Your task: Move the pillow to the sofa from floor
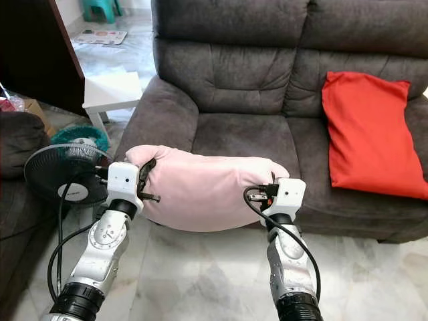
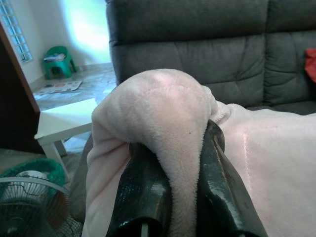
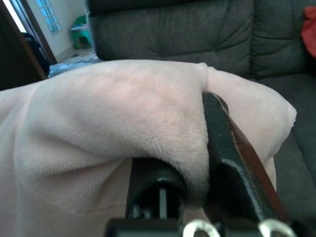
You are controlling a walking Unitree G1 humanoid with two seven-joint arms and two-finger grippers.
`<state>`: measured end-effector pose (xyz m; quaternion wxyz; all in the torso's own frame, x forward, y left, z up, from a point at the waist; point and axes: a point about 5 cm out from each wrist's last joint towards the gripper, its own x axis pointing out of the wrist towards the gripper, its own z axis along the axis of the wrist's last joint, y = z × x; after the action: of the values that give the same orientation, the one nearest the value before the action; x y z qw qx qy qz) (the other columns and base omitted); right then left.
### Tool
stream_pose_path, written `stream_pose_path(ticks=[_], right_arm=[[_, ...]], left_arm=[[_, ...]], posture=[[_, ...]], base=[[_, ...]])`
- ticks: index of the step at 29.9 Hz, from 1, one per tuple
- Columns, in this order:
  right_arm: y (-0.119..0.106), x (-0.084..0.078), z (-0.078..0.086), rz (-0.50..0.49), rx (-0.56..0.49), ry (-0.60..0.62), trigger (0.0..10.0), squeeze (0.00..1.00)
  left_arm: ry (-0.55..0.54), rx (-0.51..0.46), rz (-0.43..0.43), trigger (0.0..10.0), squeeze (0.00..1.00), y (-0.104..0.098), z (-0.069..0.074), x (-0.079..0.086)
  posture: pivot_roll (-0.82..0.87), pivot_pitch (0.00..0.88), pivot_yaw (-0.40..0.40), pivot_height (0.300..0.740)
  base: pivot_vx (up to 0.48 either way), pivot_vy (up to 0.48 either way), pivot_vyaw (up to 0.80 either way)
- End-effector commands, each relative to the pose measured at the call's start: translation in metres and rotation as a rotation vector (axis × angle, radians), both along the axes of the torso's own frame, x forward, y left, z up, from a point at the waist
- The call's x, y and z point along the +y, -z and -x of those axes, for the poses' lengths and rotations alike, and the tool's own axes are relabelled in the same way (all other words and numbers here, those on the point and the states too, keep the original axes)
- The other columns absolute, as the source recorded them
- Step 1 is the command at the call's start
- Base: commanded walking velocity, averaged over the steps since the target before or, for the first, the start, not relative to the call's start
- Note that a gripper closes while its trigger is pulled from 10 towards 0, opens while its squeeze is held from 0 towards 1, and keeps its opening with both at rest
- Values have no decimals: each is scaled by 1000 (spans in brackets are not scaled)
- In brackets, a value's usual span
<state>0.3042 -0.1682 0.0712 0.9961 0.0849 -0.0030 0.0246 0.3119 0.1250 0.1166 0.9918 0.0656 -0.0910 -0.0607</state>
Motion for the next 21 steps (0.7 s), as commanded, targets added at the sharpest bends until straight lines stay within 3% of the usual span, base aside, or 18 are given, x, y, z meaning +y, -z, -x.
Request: stream_pose_path(ticks=[1,11,17,21], right_arm=[[-18,3,-9,-9,-80,-13,10000,0],[-18,4,-9,-11,-80,-20,10000,0],[-19,5,-10,-9,-86,-24,10000,0],[-19,3,-10,-15,-88,-12,10000,0]], left_arm=[[21,-63,4,10000,0,-16,-3,-5],[25,-65,4,10000,0,-16,-3,-5],[33,-74,-4,10000,0,-17,-2,-5],[46,-79,-7,10000,0,-18,-2,-7]], posture=[[130,69,-41,740],[132,69,-41,740],[131,66,-38,740],[133,61,-35,740]], base=[[364,0,0],[359,0,0],[341,0,-657],[354,0,0]])
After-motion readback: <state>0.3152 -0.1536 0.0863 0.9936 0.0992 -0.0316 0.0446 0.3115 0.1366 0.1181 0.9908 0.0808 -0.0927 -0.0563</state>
